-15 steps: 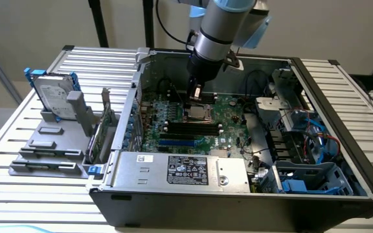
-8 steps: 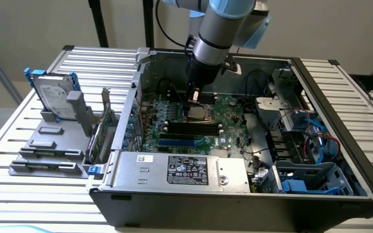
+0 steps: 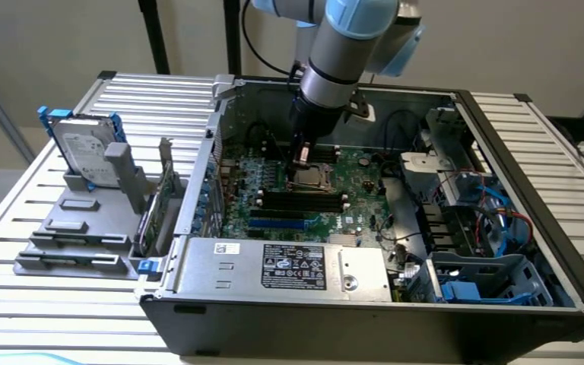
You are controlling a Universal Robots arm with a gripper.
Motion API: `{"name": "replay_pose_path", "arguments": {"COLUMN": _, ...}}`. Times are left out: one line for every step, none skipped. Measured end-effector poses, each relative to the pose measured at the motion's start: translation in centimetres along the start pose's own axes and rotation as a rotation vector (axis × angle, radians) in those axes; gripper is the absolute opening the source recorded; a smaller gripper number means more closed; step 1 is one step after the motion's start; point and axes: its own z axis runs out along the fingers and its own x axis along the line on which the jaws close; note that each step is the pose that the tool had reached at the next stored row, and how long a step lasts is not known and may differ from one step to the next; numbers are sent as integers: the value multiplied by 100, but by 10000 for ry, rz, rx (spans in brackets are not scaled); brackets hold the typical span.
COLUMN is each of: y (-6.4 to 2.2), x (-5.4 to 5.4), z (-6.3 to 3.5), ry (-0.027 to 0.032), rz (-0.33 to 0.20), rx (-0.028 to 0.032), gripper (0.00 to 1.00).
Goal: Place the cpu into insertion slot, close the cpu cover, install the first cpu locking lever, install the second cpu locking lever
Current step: 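Close the cpu cover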
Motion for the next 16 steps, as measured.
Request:
{"name": "replay_pose_path", "arguments": {"y": 3, "x": -1, "z": 12, "ry": 35, "rz": -4, "rx": 3, "gripper": 11}}
{"name": "replay_pose_path", "arguments": {"y": 5, "x": -1, "z": 23, "ry": 68, "rz": -9, "rx": 5, "gripper": 11}}
{"name": "replay_pose_path", "arguments": {"y": 7, "x": -2, "z": 34, "ry": 105, "rz": -15, "rx": 8, "gripper": 11}}
{"name": "replay_pose_path", "arguments": {"y": 9, "x": -3, "z": 44, "ry": 146, "rz": -22, "rx": 11, "gripper": 11}}
{"name": "replay_pose_path", "arguments": {"y": 10, "x": -3, "z": 49, "ry": 184, "rz": -27, "rx": 15, "gripper": 11}}
{"name": "replay_pose_path", "arguments": {"y": 11, "x": -3, "z": 51, "ry": 214, "rz": -32, "rx": 16, "gripper": 11}}
{"name": "replay_pose_path", "arguments": {"y": 11, "x": -2, "z": 50, "ry": 223, "rz": -32, "rx": 16, "gripper": 11}}
{"name": "replay_pose_path", "arguments": {"y": 9, "x": -2, "z": 40, "ry": 230, "rz": -31, "rx": 27, "gripper": 11}}
{"name": "replay_pose_path", "arguments": {"y": 4, "x": -2, "z": 17, "ry": 233, "rz": -30, "rx": 41, "gripper": 11}}
{"name": "replay_pose_path", "arguments": {"y": -2, "x": -5, "z": -12, "ry": 236, "rz": -28, "rx": 50, "gripper": 11}}
{"name": "replay_pose_path", "arguments": {"y": -10, "x": -12, "z": -41, "ry": 236, "rz": -26, "rx": 55, "gripper": 11}}
{"name": "replay_pose_path", "arguments": {"y": -21, "x": -23, "z": -69, "ry": 239, "rz": -26, "rx": 56, "gripper": 11}}
{"name": "replay_pose_path", "arguments": {"y": -35, "x": -37, "z": -92, "ry": 238, "rz": -24, "rx": 57, "gripper": 11}}
{"name": "replay_pose_path", "arguments": {"y": -50, "x": -54, "z": -111, "ry": 238, "rz": -26, "rx": 57, "gripper": 11}}
{"name": "replay_pose_path", "arguments": {"y": -67, "x": -74, "z": -129, "ry": 241, "rz": -27, "rx": 56, "gripper": 11}}
{"name": "replay_pose_path", "arguments": {"y": -85, "x": -94, "z": -144, "ry": 238, "rz": -26, "rx": 57, "gripper": 11}}
